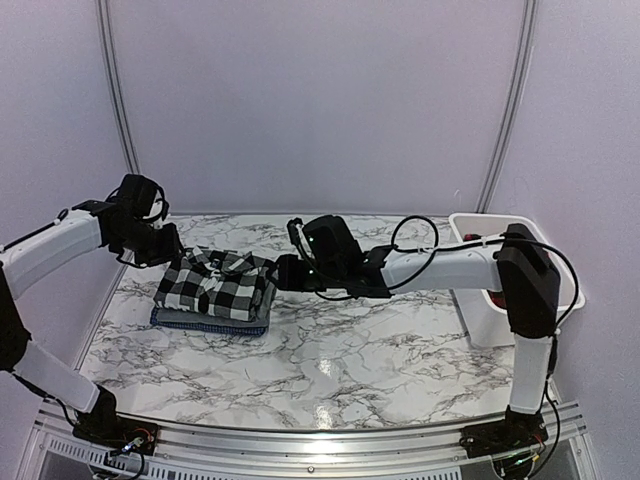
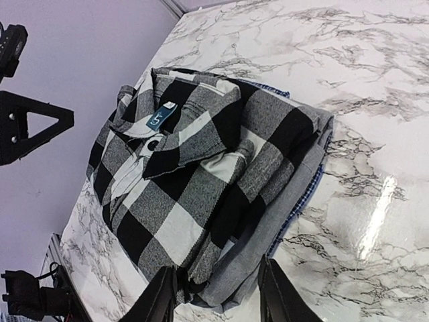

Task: Fold and stack the long sleeve shirts
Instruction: Place the square-folded shirt on the square-folded shirt, then move the square-folded shirt to the corner of the board.

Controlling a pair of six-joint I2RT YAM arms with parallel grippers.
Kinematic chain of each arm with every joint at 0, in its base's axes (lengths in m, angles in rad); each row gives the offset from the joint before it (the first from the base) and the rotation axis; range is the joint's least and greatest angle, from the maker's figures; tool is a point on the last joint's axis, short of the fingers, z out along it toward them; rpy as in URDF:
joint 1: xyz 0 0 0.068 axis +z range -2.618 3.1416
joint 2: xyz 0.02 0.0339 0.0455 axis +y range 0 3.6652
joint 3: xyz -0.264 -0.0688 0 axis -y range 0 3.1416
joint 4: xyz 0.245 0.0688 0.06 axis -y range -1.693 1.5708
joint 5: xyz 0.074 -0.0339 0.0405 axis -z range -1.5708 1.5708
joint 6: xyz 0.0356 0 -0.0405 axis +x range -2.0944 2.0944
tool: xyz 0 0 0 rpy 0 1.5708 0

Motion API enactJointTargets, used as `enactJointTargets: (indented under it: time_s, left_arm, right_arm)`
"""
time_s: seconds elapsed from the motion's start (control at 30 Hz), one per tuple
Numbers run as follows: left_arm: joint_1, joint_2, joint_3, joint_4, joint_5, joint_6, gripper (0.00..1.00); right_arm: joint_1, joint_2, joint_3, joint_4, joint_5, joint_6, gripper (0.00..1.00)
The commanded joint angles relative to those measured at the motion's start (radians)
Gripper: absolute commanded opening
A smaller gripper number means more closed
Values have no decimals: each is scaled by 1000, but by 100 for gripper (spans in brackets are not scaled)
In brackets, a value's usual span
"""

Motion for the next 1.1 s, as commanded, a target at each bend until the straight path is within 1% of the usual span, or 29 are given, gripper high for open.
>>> enactJointTargets:
  time_s: [0.0,0.2,0.27,0.4,0.53,0.7,0.87,0.97,1.07]
  left_arm:
    - [-84,-6,32,-1,58,-24,32]
    - [-236,63,54,44,79,-58,31]
    - [-282,98,68,60,70,-72,31]
    - [-352,177,107,81,35,-92,31]
    - [-387,253,143,97,22,-103,31]
    - [-448,352,220,107,22,-104,31]
    - [-501,466,307,108,6,-127,31]
    - [-512,541,352,107,-8,-150,35]
    - [-516,615,397,107,-40,-165,40]
  right_arm:
    - [-22,-42,-9,-35,31,-43,38]
    - [-52,-110,-80,-35,87,-55,38]
    - [-66,-147,-121,-35,105,-58,40]
    - [-93,-227,-213,-35,140,-67,48]
    - [-113,-318,-298,-50,175,-82,53]
    - [-124,-400,-350,-104,224,-112,60]
    - [-132,-461,-363,-157,276,-147,74]
    - [-136,-493,-365,-186,305,-162,80]
    - [-137,-523,-365,-215,330,-174,82]
